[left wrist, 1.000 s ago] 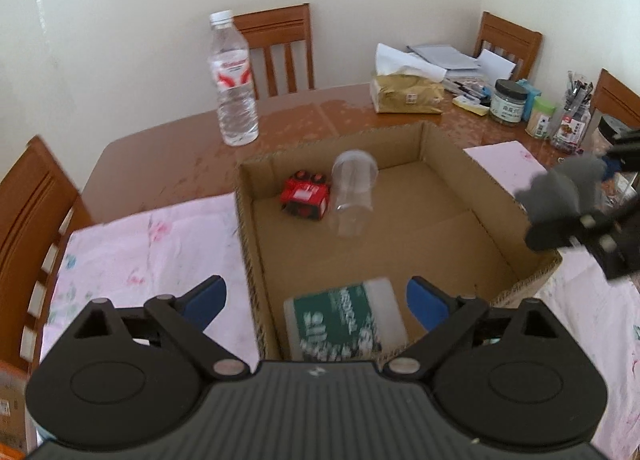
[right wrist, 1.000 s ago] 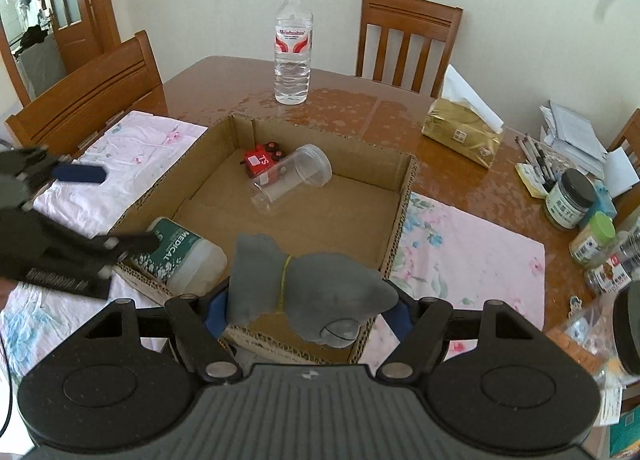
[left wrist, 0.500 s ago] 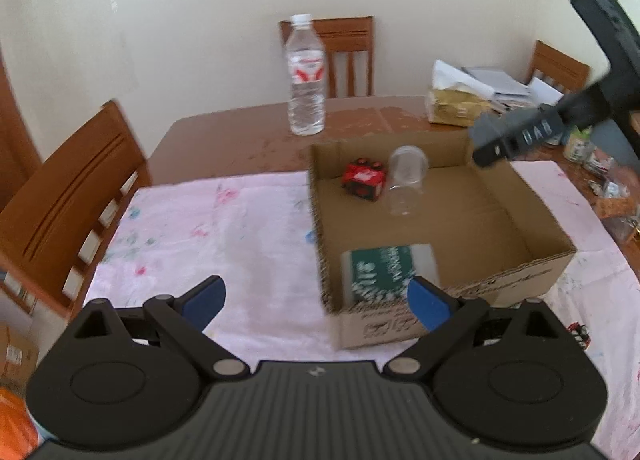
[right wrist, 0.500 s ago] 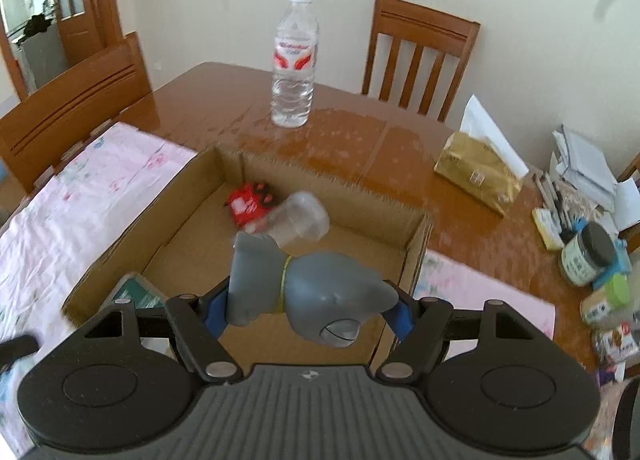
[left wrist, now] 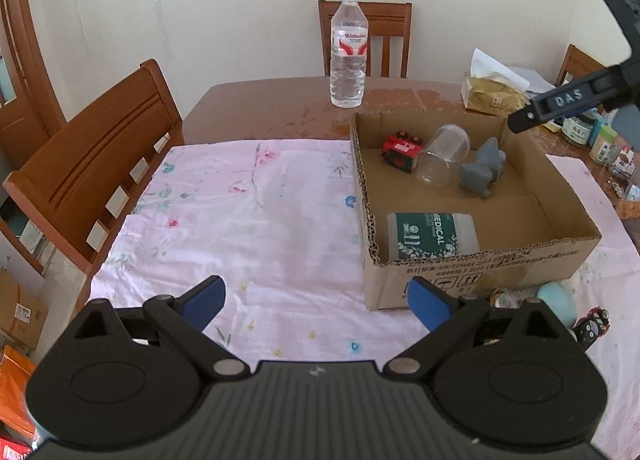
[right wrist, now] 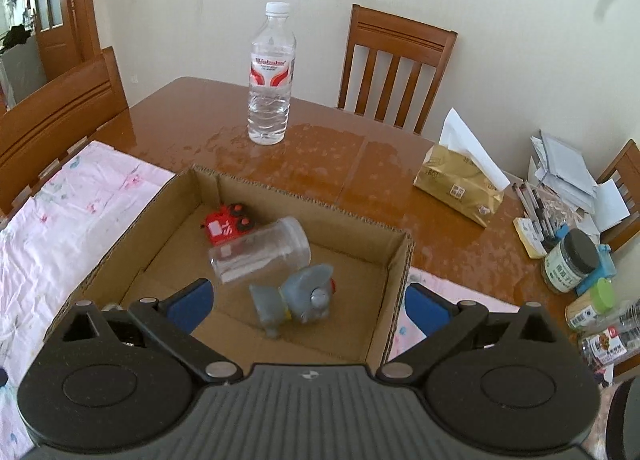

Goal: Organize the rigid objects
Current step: 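Lower the gray elephant into the box and open the right gripper, then move the left tool to the pink card package while the right tool approaches the black red-button block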

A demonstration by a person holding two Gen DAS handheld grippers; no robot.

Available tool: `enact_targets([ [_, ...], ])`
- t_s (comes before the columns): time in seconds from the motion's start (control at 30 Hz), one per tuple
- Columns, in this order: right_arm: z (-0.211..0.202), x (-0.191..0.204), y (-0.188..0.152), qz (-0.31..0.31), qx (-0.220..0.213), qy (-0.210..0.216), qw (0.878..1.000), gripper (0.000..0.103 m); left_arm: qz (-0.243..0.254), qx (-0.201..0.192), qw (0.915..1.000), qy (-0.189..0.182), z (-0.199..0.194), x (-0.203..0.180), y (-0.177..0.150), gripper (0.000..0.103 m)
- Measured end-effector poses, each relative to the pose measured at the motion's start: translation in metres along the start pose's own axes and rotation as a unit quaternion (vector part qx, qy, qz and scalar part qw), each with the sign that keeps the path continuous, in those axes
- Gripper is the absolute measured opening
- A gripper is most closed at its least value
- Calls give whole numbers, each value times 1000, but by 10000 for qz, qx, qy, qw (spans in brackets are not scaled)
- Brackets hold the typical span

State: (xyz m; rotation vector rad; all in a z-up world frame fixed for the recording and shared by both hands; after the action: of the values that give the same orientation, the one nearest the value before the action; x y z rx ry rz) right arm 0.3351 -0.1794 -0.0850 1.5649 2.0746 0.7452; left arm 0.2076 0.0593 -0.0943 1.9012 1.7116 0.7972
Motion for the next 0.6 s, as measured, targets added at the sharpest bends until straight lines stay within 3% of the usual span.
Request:
enact_targets([
  [0.3,-27,-3,-32,285,-22,-155,9995,103,-8,-53,10000,-65,-3,1,1,98],
  [0.6,-47,-1,-87,563,189,-350,9976,103,-17,55,9999,-105,0,-1,-11,98],
])
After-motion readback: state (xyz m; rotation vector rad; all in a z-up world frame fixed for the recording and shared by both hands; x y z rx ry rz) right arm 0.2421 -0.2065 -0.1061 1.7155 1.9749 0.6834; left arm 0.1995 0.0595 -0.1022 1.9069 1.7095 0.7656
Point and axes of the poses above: each gripper's, at about its wrist camera, not at the fingertips, and z roughly the way its jaws point, x to its left, y to its top, the point moved 8 cm from there along z, roughly the way its jaws point, and after that the axes turned 5 degrees about y, right-handed, at the moved point
